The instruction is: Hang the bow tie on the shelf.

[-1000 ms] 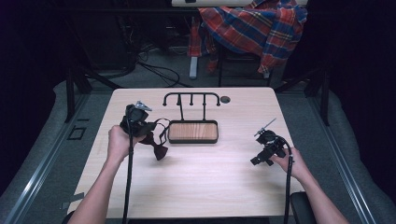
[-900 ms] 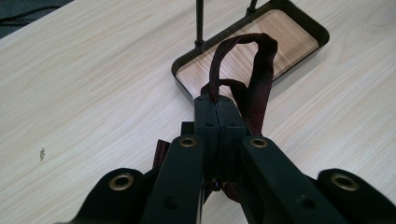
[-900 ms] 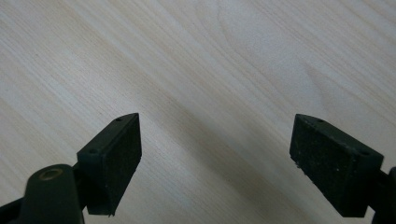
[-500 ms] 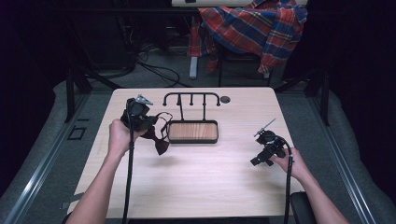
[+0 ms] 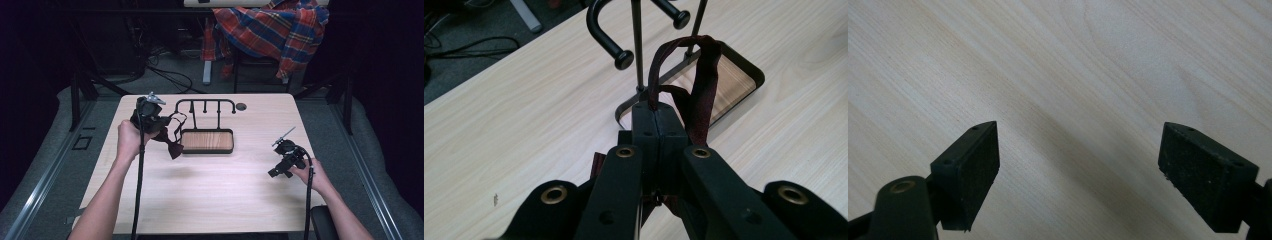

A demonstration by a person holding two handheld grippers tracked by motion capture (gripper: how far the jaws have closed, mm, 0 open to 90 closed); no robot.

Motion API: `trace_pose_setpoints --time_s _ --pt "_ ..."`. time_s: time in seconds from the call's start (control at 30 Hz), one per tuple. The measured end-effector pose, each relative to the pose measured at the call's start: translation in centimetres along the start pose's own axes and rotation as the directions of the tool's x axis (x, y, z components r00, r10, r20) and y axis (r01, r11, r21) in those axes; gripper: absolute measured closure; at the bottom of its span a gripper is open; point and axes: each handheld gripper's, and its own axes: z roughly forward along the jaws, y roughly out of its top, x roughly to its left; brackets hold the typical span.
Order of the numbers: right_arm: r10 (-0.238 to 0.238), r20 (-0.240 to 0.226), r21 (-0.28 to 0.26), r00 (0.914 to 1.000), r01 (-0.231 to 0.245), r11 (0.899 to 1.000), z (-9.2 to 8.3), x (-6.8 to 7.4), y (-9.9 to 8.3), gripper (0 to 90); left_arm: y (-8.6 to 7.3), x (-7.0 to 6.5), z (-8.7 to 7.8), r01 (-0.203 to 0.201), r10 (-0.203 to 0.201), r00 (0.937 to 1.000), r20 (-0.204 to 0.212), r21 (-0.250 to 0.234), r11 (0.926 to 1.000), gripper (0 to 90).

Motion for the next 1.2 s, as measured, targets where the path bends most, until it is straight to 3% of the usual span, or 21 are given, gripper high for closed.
trace_pose_setpoints --time_s 0.27,0.3,0.53,0.67,0.83,1.0,1.1,1.2 --pt "0.009 0.002 -0.004 1.0 -0.009 1.0 0.0 0.1 0.0 16.6 1.3 0.4 -0.3 -0.004 0.003 0.9999 -0.012 -0.021 0.9998 89.5" --pt "-0.006 -0.006 0.02 1.0 0.006 1.0 -0.1 -0.1 0.0 16.6 1.6 0.5 -0.3 -0.007 0.007 0.9999 -0.013 -0.022 0.9997 89.5" --pt "-0.017 -0.005 0.033 0.9998 0.017 0.999 -0.2 -0.2 0.1 16.6 2.8 1.6 0.3 0.009 -0.01 0.9993 -0.037 -0.024 0.9997 89.5" --pt "-0.005 -0.007 0.02 1.0 0.006 1.0 -0.1 -0.1 0.0 16.6 2.8 2.0 1.0 0.025 -0.026 0.9988 -0.043 -0.016 0.9996 89.5" --pt "-0.03 -0.004 0.037 0.9996 0.03 0.999 -0.2 -0.2 0.1 16.6 2.8 2.5 2.3 0.043 -0.043 0.9978 -0.051 0.0 0.9991 89.4" --pt "-0.028 -0.006 0.039 0.9996 0.028 0.999 -0.1 -0.1 0.1 16.6 2.7 2.7 3.0 0.043 -0.042 0.9973 -0.06 0.016 0.9989 89.3" --pt "0.009 -0.007 -0.005 0.9999 -0.009 1.0 0.2 0.1 -0.1 16.6 2.5 2.9 3.6 0.049 -0.048 0.9961 -0.075 0.018 0.9986 89.3" --pt "0.009 -0.009 -0.005 0.9999 -0.009 1.0 0.2 0.1 -0.1 16.6 2.3 3.1 4.0 0.056 -0.054 0.9956 -0.077 0.025 0.9981 89.1"
